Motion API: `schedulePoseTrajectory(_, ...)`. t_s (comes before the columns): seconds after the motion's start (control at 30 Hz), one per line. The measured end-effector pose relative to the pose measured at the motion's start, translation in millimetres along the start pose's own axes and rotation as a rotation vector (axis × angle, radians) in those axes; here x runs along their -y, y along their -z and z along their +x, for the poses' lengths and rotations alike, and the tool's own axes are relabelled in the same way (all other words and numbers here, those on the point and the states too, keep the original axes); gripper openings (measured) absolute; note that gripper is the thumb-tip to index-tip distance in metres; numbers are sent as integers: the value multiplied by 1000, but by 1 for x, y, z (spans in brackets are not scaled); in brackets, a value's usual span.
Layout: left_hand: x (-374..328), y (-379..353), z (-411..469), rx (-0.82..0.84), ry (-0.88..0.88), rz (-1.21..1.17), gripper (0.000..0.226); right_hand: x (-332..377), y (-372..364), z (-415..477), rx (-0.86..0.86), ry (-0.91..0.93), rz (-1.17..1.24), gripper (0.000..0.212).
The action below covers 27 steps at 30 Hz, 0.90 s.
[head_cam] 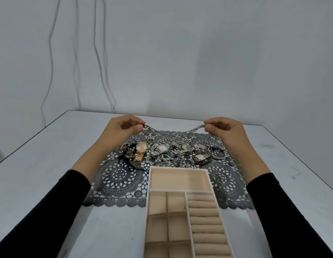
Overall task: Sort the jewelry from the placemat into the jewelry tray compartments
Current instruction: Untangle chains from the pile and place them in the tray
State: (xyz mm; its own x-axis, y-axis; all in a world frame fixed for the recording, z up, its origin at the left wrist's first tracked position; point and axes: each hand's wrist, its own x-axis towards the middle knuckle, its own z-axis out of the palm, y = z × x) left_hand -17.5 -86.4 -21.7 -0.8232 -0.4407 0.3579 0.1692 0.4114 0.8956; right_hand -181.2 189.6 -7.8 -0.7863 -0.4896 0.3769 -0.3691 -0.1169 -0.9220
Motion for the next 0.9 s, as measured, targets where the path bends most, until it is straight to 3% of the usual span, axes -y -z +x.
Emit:
schedulePoseTrajectory(0.23,-13,-9,-31,76,-11,-20,12,13,5,-30,46,27,25,19)
schedulePoseTrajectory(0.9,-13,-33,-70,365,21,42,17,-4,0,-70,354,-35,-81,16)
